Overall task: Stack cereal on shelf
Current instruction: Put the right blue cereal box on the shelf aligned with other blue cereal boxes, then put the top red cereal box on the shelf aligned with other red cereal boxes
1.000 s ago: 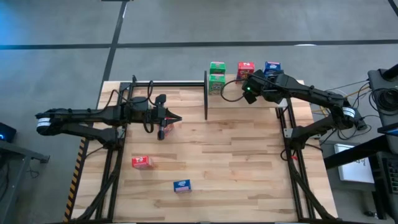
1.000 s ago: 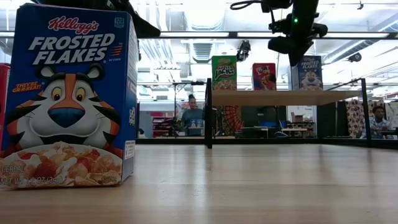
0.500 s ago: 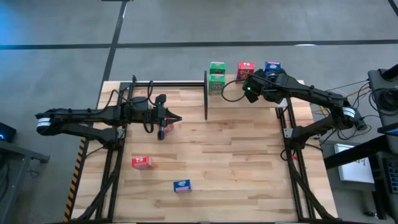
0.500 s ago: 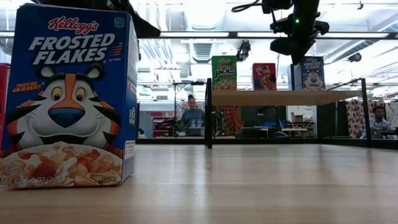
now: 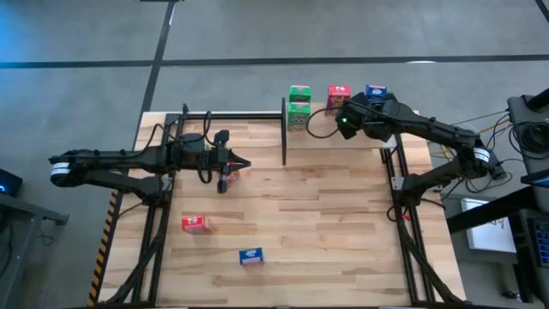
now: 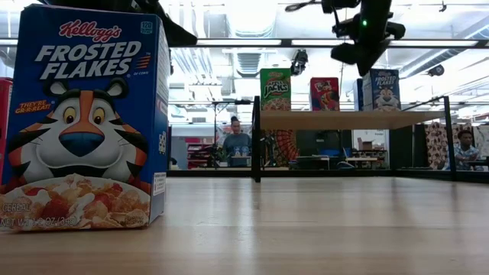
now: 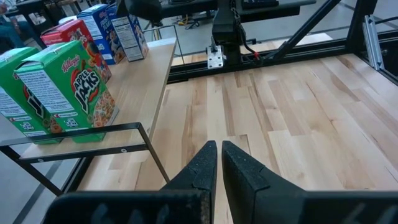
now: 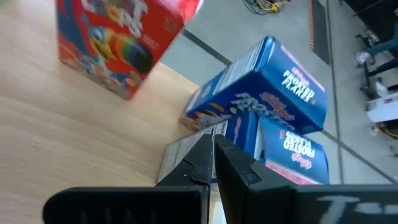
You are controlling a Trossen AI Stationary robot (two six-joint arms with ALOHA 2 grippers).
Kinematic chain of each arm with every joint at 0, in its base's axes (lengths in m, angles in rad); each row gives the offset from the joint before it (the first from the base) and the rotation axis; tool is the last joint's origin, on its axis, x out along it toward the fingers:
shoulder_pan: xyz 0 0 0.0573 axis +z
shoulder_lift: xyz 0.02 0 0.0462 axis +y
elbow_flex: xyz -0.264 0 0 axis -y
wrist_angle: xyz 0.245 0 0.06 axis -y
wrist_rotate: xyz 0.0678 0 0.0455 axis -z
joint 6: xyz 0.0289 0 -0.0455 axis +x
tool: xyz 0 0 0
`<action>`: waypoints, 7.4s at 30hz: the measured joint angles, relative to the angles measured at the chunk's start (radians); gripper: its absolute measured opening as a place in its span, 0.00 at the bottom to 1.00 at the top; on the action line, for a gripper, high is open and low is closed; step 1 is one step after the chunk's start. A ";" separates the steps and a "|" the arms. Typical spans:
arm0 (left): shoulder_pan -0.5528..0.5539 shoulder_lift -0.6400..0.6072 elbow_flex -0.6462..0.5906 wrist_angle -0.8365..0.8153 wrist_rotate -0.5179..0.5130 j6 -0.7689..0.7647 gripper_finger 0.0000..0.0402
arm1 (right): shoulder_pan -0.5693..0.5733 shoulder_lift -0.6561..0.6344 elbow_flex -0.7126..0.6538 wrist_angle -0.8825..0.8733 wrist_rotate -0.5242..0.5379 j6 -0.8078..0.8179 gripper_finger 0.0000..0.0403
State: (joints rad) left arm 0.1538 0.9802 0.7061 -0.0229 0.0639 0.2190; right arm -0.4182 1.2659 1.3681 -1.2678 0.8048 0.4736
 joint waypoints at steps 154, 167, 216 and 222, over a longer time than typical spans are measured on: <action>0.058 0.345 0.348 -1.017 -0.263 -0.737 0.65 | 0.362 -0.636 -0.889 1.323 -0.630 -0.562 0.02; 0.057 0.303 0.347 -1.005 -0.256 -0.737 0.65 | 0.361 -0.636 -0.889 1.324 -0.630 -0.561 0.02; 0.039 0.422 0.398 -0.975 -0.177 -0.672 0.41 | 0.361 -0.644 -0.889 1.320 -0.648 -0.582 0.02; -0.011 0.421 0.487 -0.993 -0.177 -0.621 0.41 | 0.362 -0.653 -0.890 1.331 -0.772 -0.617 0.02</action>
State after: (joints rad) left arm 0.1431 1.4014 1.1933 -1.0160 -0.1131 -0.4017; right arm -0.0566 0.6127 0.4786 0.0635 0.0328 -0.1430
